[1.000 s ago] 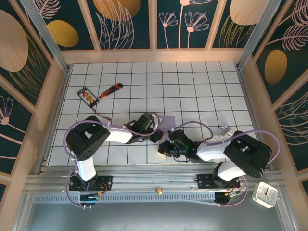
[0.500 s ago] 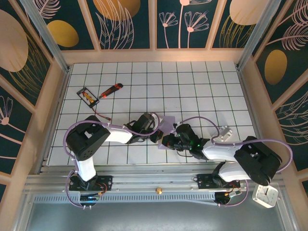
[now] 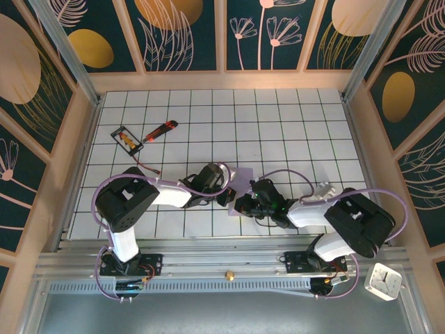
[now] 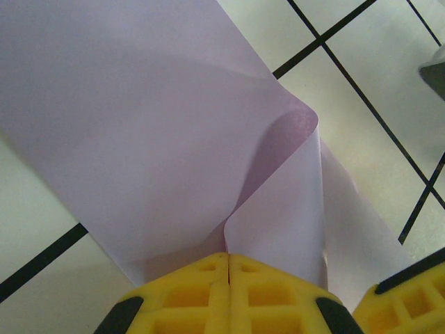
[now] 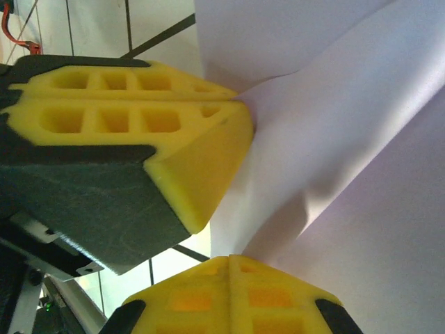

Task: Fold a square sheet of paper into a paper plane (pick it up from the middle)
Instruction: Fold the triangle a second time at the center of the table.

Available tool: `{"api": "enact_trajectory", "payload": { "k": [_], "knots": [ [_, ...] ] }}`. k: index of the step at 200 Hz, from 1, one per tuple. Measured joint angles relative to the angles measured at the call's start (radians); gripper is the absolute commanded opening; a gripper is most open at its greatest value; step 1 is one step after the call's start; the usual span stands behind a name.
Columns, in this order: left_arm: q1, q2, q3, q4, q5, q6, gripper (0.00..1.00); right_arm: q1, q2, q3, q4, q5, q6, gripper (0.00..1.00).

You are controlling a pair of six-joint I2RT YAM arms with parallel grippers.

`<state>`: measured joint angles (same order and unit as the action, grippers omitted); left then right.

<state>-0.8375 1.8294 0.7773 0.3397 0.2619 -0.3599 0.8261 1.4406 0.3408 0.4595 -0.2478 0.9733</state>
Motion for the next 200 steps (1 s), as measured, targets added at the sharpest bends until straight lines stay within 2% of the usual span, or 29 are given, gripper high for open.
{"api": "enact_trajectory", "payload": {
  "k": [49,137,174,200],
  "knots": [
    [0.000,0.000,0.001,-0.002,0.000,0.000,0.00,0.009,0.027,0.000,0.008,-0.013,0.000,0.00],
    [0.000,0.000,0.001,-0.002,0.002,0.000,0.00,0.119,0.032,0.020,-0.026,-0.003,0.003,0.00],
    [0.000,0.000,0.001,-0.002,0.002,0.000,0.00,0.131,-0.047,0.012,-0.103,-0.011,0.005,0.00],
    [0.000,0.000,0.001,-0.002,0.001,0.000,0.00,0.116,-0.090,0.012,-0.085,0.000,0.021,0.00]
  ]
}}
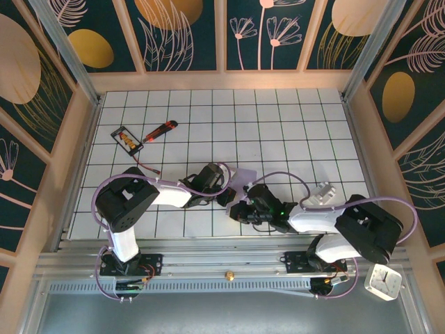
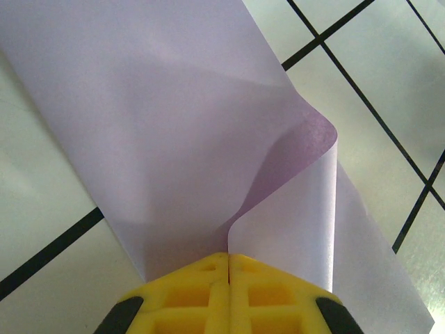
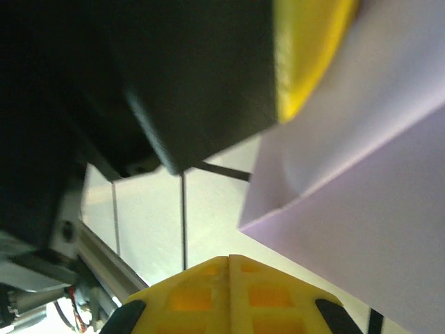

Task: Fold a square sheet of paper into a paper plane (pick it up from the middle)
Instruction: Fold the triangle a second time at the center of the table.

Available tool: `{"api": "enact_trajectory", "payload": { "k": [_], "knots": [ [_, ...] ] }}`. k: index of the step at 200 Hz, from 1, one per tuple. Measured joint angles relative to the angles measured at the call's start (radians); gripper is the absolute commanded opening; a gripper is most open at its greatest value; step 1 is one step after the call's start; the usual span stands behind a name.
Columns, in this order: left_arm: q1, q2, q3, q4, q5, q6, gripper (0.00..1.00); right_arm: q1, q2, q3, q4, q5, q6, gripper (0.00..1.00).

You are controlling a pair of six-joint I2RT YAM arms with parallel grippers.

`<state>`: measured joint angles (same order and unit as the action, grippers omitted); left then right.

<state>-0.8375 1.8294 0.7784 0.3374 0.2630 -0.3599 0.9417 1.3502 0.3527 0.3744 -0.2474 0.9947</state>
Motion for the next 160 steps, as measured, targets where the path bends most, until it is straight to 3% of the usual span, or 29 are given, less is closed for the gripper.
{"api": "enact_trajectory", "payload": {
  "k": [48,103,160],
  "knots": [
    [0.000,0.000,0.000,0.000,-0.002,-0.052,0.00,-0.032,-0.007,-0.013,0.046,0.022,0.041,0.00],
    [0.000,0.000,-0.015,0.027,-0.015,-0.208,0.00,-0.138,-0.215,-0.061,-0.043,0.041,0.031,0.00],
    [0.000,-0.001,-0.021,0.042,-0.031,-0.300,0.00,-0.101,-0.108,-0.061,-0.014,0.014,0.028,0.00]
  ]
}}
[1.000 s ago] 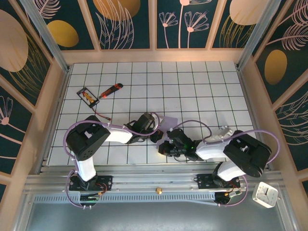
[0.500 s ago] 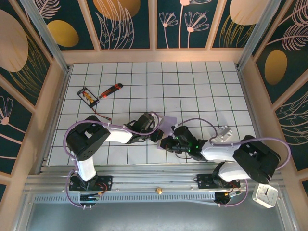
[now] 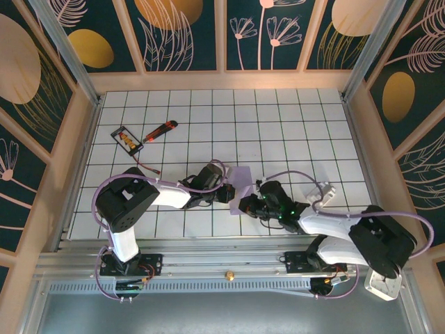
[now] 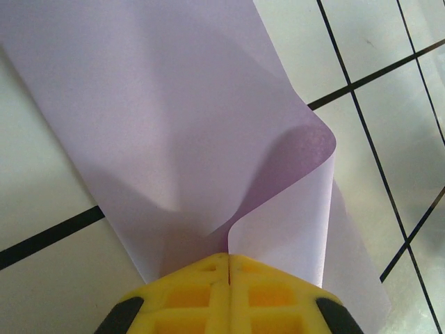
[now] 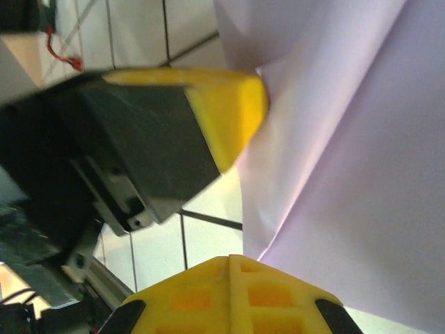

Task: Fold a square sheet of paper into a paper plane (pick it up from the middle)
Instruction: Fold the triangle a second time at the center of the table.

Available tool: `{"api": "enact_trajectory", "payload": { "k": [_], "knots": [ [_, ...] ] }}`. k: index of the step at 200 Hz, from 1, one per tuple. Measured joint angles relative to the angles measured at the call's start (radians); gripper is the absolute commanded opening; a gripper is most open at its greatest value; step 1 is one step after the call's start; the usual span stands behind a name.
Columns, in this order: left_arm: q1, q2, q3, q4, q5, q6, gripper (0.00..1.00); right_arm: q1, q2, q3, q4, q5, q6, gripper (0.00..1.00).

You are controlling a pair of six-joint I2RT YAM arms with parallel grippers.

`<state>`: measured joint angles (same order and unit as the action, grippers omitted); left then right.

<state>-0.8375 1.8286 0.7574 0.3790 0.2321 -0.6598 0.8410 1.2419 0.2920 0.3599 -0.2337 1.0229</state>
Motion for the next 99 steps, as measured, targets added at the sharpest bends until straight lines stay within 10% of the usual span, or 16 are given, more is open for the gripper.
{"api": "enact_trajectory", "payload": {
  "k": [99],
  "knots": [
    [0.000,0.000,0.000,0.000,-0.001,-0.004,0.00,0.016,0.195,0.067,0.129,-0.024,-0.001,0.00]
  ]
}}
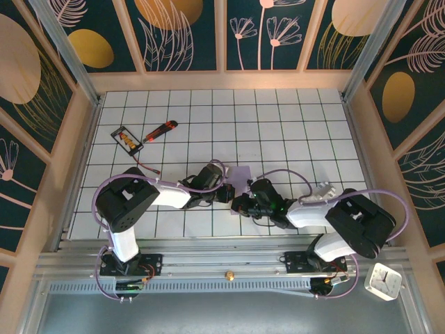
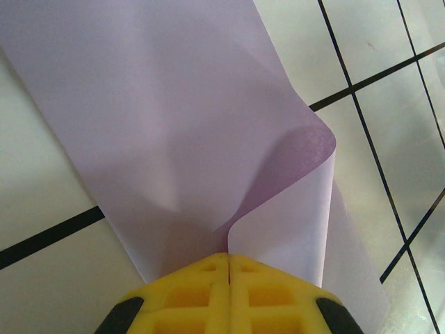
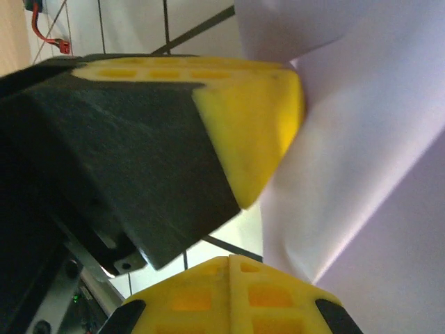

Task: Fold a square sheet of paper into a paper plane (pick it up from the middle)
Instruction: Fold the triangle a second time at the center of the table.

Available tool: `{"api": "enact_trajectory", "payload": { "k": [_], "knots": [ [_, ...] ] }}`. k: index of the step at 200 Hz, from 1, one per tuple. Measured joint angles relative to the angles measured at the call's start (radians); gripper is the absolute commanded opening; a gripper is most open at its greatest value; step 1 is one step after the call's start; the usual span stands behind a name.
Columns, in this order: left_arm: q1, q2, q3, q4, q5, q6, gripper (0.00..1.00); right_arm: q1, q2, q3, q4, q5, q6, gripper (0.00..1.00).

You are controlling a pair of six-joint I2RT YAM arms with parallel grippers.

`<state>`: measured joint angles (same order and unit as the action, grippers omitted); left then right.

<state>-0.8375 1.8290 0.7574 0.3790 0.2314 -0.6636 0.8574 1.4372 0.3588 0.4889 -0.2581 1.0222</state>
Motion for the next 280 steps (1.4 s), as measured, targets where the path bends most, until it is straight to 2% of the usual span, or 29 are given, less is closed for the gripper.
{"api": "enact_trajectory", "payload": {
  "k": [58,128,189,208,238,261,280],
  "knots": [
    [0.000,0.000,0.000,0.000,0.000,0.000,0.00,-0.001,0.093,0.016,0.031,-0.006,-0.003,0.00],
    [0.000,0.001,0.000,0.000,-0.001,0.001,0.00,0.057,0.063,-0.023,0.045,0.003,0.013,0.00],
    [0.000,0.001,0.004,-0.008,-0.003,0.001,0.00,0.082,0.008,-0.030,-0.041,-0.025,0.007,0.00],
    [0.000,0.001,0.006,-0.013,-0.003,0.001,0.00,0.051,-0.058,-0.030,-0.100,-0.051,-0.012,0.00],
    [0.000,0.002,0.009,-0.016,-0.003,0.003,0.00,-0.084,-0.185,-0.006,-0.163,-0.058,-0.065,0.00],
    [0.000,0.003,0.010,-0.017,-0.003,0.005,0.00,-0.177,-0.202,0.002,-0.172,-0.057,-0.084,0.00],
    [0.000,0.004,0.013,-0.023,-0.003,0.005,0.00,-0.213,-0.178,0.010,-0.186,-0.057,-0.100,0.00]
  ]
}}
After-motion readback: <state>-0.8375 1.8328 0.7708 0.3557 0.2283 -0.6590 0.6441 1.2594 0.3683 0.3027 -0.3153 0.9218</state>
